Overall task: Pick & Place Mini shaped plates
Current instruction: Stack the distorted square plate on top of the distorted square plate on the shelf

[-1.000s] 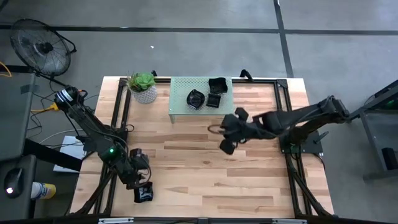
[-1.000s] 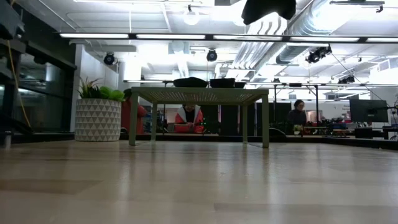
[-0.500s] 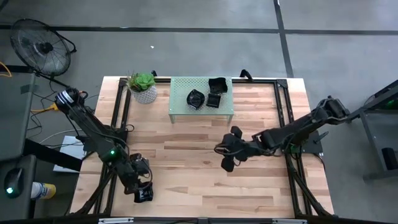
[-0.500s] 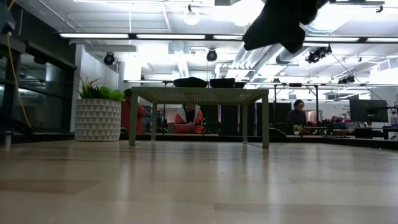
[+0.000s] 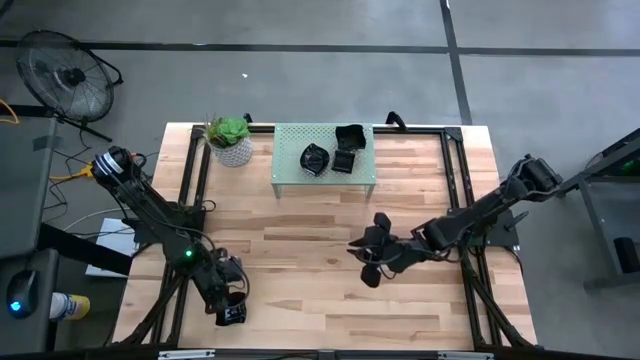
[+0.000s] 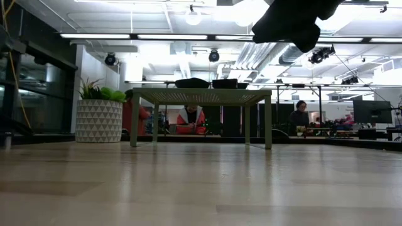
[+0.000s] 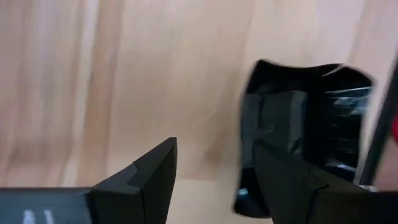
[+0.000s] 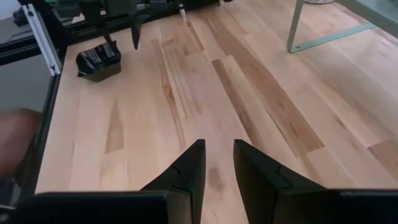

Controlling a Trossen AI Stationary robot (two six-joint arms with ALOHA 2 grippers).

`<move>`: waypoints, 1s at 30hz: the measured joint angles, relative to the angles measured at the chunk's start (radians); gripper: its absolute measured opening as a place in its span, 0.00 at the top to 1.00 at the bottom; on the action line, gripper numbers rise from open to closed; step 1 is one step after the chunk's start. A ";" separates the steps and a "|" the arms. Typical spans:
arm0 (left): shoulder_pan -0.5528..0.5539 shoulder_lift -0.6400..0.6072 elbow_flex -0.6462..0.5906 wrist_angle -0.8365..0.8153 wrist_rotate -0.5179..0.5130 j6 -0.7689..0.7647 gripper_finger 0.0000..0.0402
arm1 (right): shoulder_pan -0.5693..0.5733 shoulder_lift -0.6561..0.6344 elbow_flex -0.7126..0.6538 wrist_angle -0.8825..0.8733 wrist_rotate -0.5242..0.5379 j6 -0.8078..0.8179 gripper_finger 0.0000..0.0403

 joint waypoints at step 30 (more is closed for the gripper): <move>0.000 0.000 0.000 0.031 0.045 0.002 0.78 | 0.018 0.000 0.000 -0.001 0.020 0.022 0.81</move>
